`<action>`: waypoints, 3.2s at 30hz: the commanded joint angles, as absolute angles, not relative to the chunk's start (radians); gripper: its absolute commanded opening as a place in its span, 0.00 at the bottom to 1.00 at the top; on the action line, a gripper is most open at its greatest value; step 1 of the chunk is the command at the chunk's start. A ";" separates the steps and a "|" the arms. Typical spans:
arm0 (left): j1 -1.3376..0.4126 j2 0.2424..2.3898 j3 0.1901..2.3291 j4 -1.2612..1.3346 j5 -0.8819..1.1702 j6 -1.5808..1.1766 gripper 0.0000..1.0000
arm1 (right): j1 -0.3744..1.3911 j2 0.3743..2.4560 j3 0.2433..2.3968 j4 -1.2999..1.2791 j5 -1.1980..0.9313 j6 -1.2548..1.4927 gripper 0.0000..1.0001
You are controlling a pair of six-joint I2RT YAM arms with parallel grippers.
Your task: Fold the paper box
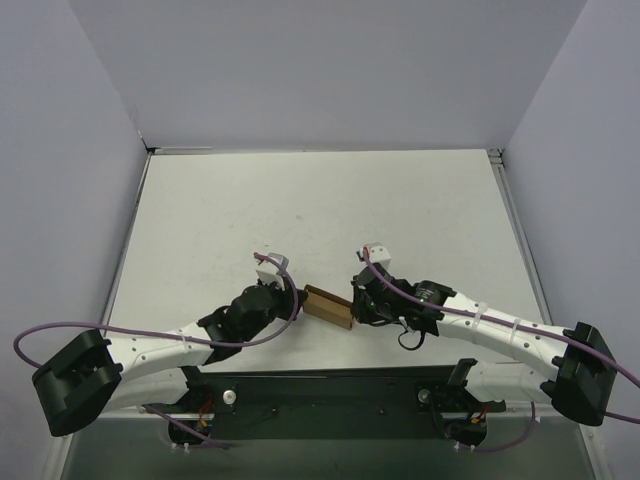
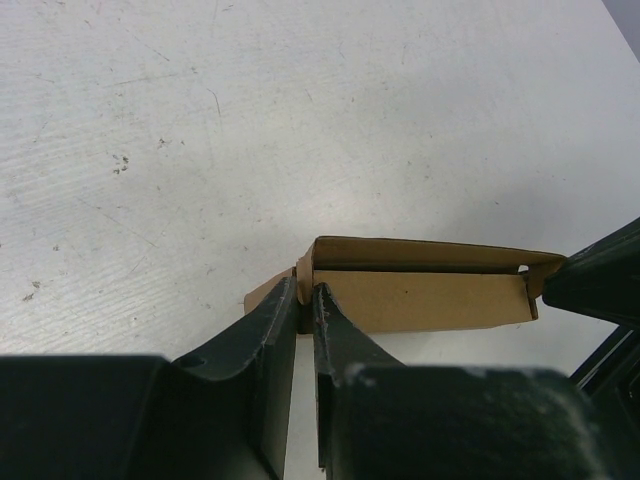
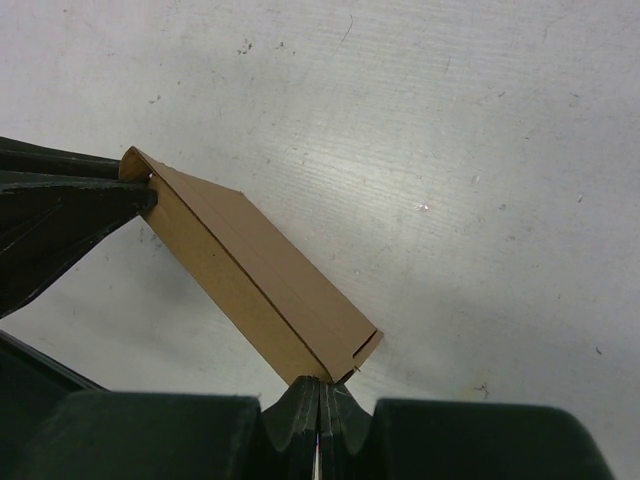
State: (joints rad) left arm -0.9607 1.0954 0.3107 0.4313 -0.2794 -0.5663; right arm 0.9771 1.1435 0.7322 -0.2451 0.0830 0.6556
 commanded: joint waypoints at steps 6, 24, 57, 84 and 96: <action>-1.000 1.101 0.304 0.339 -0.195 -0.586 0.20 | 1.005 1.152 0.706 -0.181 0.077 0.689 0.00; -1.000 1.080 0.308 0.307 -0.215 -0.584 0.20 | 1.017 1.123 0.712 -0.288 0.123 0.684 0.00; -0.999 1.074 0.318 0.290 -0.224 -0.574 0.20 | 1.039 1.183 0.747 -0.387 0.149 0.653 0.00; -0.999 1.040 0.328 0.249 -0.239 -0.560 0.20 | 1.023 1.121 0.864 -0.492 0.213 0.620 0.39; -0.999 1.038 0.331 0.242 -0.241 -0.558 0.20 | 0.996 1.158 0.890 -0.463 0.163 0.548 0.24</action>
State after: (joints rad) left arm -0.9894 1.0325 0.3149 0.3359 -0.2630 -0.5720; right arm 0.9955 1.1431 0.8455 -0.4534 0.1707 0.5766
